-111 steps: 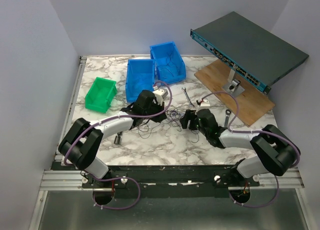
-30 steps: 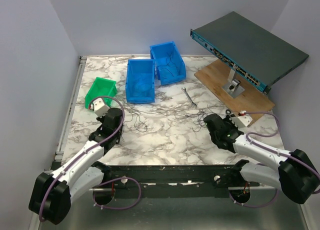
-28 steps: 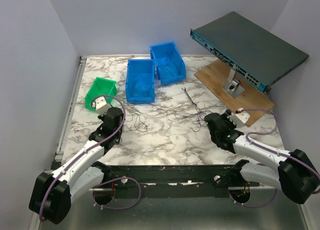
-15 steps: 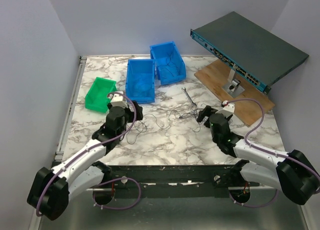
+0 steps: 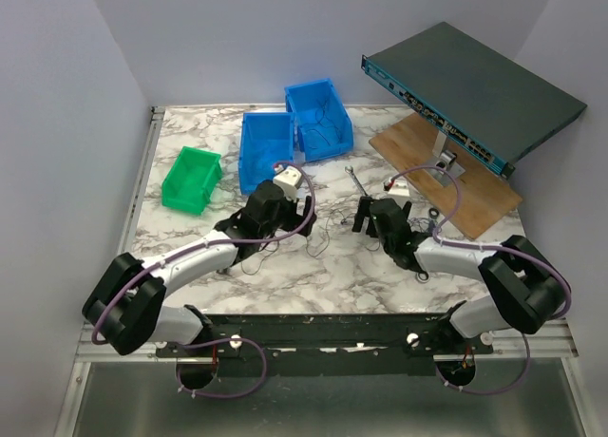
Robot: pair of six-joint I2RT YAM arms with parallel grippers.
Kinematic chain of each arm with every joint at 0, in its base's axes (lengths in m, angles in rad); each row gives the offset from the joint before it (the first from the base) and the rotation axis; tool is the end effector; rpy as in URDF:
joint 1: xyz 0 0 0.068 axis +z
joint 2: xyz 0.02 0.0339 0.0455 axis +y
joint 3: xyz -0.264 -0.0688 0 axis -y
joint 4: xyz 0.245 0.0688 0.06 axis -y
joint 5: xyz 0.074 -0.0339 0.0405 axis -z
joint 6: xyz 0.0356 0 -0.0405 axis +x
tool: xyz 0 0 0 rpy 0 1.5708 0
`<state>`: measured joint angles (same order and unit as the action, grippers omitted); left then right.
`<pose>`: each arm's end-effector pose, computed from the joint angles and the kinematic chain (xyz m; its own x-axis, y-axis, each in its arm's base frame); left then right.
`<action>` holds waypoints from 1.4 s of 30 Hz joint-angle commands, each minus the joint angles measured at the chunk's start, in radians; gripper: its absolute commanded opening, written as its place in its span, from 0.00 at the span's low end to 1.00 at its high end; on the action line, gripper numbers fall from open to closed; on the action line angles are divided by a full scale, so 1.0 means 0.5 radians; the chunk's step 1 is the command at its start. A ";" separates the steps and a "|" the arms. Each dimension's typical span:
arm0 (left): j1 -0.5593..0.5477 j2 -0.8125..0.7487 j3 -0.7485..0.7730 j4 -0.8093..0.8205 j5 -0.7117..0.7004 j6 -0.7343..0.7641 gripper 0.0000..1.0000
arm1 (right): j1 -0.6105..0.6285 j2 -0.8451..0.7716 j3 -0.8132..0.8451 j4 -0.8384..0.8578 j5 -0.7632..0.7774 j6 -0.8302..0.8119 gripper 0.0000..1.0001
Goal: Untangle the cables
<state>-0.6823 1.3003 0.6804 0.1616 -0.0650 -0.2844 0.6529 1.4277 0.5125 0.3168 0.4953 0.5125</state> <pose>0.2203 -0.1760 0.2259 -0.4935 0.0402 -0.8688 0.4642 0.8569 -0.2240 0.2218 0.1483 0.1578 -0.4991 0.1614 -0.8514 0.0255 0.9848 0.1718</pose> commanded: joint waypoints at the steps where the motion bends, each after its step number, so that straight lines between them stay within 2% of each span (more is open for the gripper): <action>1: -0.067 0.165 0.146 -0.038 0.370 0.130 0.92 | 0.007 0.098 0.095 -0.150 0.098 0.059 0.90; 5: -0.096 0.433 0.365 -0.193 0.411 0.145 0.92 | 0.005 0.147 0.127 -0.202 0.154 0.104 0.86; 11: -0.102 0.908 0.845 -0.537 0.430 0.110 0.80 | 0.006 0.160 0.126 -0.221 0.169 0.144 0.79; 16: -0.101 1.090 1.009 -0.714 0.450 0.079 0.68 | 0.004 0.131 0.111 -0.219 0.184 0.157 0.76; 18: -0.100 1.146 1.059 -0.754 0.501 0.072 0.59 | 0.002 0.134 0.110 -0.218 0.186 0.165 0.75; 19: -0.099 1.177 1.082 -0.776 0.542 0.072 0.50 | 0.006 0.139 0.111 -0.219 0.192 0.170 0.73; 20: -0.101 1.202 1.113 -0.802 0.571 0.072 0.40 | 0.005 0.144 0.112 -0.219 0.201 0.177 0.71; 22: -0.100 1.213 1.141 -0.840 0.572 0.072 0.06 | 0.002 0.156 0.121 -0.243 0.247 0.210 0.65; 23: -0.099 1.176 1.115 -0.820 0.523 0.062 0.00 | 0.003 0.169 0.134 -0.270 0.290 0.231 0.59; 24: -0.097 1.123 1.059 -0.767 0.467 0.052 0.00 | 0.002 0.182 0.148 -0.302 0.333 0.262 0.54; 27: -0.075 0.865 0.798 -0.551 0.297 -0.004 0.00 | -0.002 0.216 0.206 -0.482 0.544 0.424 0.22; 30: 0.008 0.609 0.560 -0.340 0.177 -0.101 0.00 | -0.014 0.171 0.204 -0.592 0.716 0.563 0.05; 32: 0.086 0.448 0.398 -0.204 0.146 -0.199 0.00 | -0.026 0.105 0.165 -0.614 0.797 0.633 0.01; 37: 0.307 0.109 0.041 0.053 0.078 -0.365 0.00 | -0.057 -0.080 0.056 -0.610 0.889 0.735 0.01; 42: 0.321 0.021 0.073 -0.177 -0.137 -0.318 0.00 | -0.058 -0.104 0.043 -0.520 0.800 0.634 0.01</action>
<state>-0.5148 1.3392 0.7090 0.1028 -0.0200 -0.4259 0.6254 1.3838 0.5461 0.0429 0.8623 0.8230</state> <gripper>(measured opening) 0.012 0.068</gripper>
